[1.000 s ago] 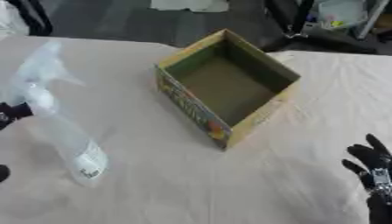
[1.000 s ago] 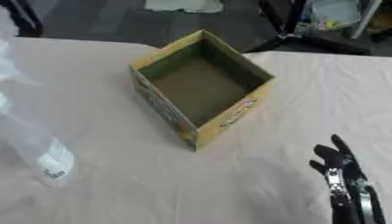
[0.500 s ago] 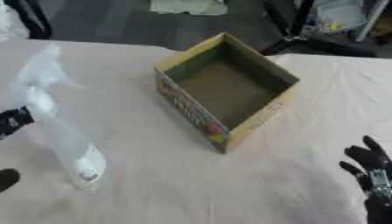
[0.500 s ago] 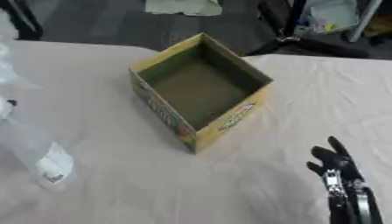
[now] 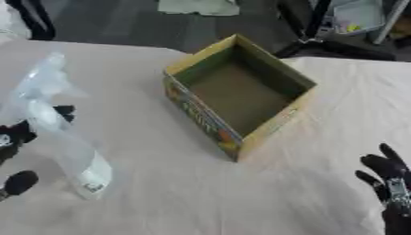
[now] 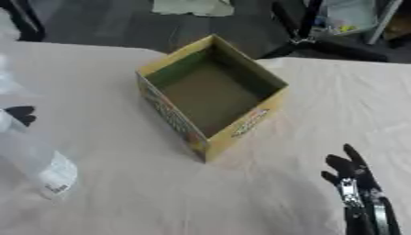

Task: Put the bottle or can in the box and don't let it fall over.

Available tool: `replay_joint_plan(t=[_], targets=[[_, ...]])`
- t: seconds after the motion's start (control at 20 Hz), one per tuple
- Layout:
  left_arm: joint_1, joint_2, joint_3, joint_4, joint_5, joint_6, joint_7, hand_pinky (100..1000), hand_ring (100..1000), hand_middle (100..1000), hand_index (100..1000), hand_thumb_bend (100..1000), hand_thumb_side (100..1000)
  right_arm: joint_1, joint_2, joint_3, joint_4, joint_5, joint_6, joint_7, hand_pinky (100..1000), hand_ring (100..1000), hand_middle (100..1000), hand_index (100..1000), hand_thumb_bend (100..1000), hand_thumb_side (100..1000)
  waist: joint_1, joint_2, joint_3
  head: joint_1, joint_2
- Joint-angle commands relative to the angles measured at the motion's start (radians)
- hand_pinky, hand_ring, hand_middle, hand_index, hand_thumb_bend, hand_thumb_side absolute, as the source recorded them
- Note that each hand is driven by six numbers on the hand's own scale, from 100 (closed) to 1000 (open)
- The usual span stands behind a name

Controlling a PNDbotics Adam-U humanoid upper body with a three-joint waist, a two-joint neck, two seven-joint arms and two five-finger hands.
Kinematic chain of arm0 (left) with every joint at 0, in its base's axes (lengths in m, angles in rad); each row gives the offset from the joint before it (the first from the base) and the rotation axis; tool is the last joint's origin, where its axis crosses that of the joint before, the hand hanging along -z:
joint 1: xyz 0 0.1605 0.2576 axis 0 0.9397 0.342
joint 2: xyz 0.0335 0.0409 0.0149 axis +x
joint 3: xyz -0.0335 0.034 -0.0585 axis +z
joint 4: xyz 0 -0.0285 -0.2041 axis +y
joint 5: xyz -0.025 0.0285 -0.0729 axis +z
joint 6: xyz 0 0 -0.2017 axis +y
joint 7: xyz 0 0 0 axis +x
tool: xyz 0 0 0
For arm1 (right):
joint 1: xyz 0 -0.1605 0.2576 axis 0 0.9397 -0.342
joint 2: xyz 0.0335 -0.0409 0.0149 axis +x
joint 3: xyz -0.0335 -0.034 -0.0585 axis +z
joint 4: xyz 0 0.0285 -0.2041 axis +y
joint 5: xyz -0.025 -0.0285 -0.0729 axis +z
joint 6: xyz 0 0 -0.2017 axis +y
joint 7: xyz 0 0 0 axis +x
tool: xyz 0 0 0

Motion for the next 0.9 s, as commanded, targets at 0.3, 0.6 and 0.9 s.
replay_joint_plan(t=[0.3, 0.6, 0.9], targets=[[0.021, 0.033, 0.020, -0.049, -0.002, -0.019, 0.004, 1000, 1000, 939, 869, 207, 707, -0.005, -0.008, -0.001, -0.012, -0.001, 0.011, -0.005, 816, 877, 1000, 748, 100, 775, 0.006, -0.011, 0.009, 0.005, -0.012], [0.031, 0.036, 0.020, -0.048, -0.022, -0.026, 0.010, 1000, 1000, 936, 866, 185, 700, -0.006, -0.006, -0.002, -0.012, 0.001, 0.016, -0.005, 816, 877, 1000, 748, 100, 779, 0.006, -0.010, 0.009, 0.007, -0.015], [0.035, 0.038, 0.029, -0.046, -0.018, -0.022, 0.018, 1000, 1000, 937, 868, 177, 697, -0.006, -0.003, -0.001, -0.012, 0.006, 0.020, -0.005, 817, 877, 1000, 748, 100, 785, 0.005, -0.007, 0.011, 0.018, -0.009]])
